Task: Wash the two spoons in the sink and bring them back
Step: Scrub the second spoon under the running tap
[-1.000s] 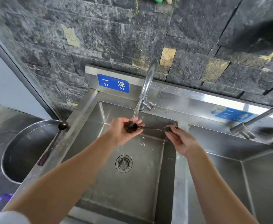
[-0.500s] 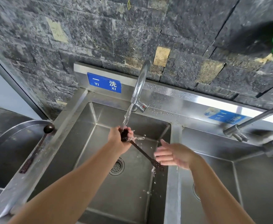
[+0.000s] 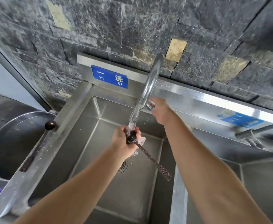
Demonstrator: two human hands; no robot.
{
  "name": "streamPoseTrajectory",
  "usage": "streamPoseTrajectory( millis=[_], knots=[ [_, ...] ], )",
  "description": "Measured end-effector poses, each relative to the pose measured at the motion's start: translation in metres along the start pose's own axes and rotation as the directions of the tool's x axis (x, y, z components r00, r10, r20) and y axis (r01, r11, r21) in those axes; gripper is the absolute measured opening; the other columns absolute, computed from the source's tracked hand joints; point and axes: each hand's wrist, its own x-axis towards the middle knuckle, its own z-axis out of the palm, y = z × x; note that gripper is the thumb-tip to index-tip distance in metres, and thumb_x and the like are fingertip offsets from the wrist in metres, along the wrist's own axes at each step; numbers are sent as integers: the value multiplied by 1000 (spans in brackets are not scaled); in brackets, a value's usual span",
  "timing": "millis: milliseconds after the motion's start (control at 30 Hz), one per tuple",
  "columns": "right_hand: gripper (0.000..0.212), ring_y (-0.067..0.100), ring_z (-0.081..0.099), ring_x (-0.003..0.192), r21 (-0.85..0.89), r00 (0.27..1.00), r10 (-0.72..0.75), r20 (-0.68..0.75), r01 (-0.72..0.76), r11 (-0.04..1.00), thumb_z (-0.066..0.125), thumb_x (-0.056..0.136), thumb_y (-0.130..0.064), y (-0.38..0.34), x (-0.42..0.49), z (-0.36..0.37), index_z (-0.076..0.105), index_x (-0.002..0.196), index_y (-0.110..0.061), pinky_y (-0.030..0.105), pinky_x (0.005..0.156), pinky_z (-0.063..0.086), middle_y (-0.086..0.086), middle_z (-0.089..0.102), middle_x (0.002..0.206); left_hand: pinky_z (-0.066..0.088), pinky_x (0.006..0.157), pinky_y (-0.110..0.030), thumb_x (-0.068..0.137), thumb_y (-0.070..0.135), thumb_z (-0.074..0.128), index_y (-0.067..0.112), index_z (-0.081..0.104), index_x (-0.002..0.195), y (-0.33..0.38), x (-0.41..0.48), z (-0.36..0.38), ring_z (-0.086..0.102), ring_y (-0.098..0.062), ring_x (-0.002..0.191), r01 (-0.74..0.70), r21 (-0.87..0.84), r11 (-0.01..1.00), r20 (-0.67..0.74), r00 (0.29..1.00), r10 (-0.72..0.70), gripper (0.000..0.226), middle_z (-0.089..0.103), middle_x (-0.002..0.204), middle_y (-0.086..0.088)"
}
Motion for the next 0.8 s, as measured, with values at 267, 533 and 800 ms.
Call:
streamPoseTrajectory(
  millis=[267, 533, 800],
  knots=[
    [70, 11, 54, 80, 44, 998, -42, -45, 44, 998, 50, 86, -55, 16, -32, 18, 47, 138, -8, 29, 78, 49, -4, 56, 89, 42, 41, -22, 99, 30, 47, 5, 53, 79, 8, -19, 5, 51, -17, 49, -51, 194, 980, 112, 993, 29, 32, 59, 62, -11],
    [76, 19, 38, 39, 322, 970, -91, 224, 15, 947, 27, 88, -77, 94, -120, 25, 56, 79, -8, 28, 42, 29, 8, 45, 52, 51, 72, -26, 87, -23, 38, 3, 67, 98, 15, -43, 7, 59, -15, 72, -550, 629, 549, 629, 775, 56, 40, 62, 82, -9],
    [44, -5, 57, 49, 108, 915, -314, -254, 349, 931, 37, 103, -37, 107, -142, 36, 70, 76, -30, 7, 48, 39, -24, 63, 52, 49, 72, -36, 99, 14, 46, 7, 57, 108, 9, -69, 3, 67, -29, 83, -566, 355, -744, 901, 420, 110, 16, 69, 95, -12]
  ],
)
